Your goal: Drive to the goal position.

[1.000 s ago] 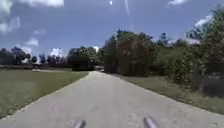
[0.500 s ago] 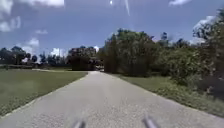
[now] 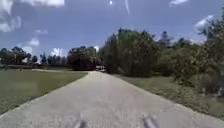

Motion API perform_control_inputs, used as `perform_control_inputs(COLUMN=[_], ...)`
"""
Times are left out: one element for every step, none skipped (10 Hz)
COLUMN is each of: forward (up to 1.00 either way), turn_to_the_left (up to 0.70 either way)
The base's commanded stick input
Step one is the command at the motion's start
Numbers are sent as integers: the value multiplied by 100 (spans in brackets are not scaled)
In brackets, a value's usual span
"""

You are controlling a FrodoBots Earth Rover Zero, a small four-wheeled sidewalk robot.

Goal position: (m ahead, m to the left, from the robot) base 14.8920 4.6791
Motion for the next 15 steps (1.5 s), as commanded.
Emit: perform_control_inputs(forward=[50, 50, 50, 50, 50, 50, 50, 50, 50, 50, 50, 50, 50, 50, 50], turn_to_the_left=[0, 0, 0, 0, 0, 0, 10, 45, 50, 50, 50, 50, 31, 0, 0])
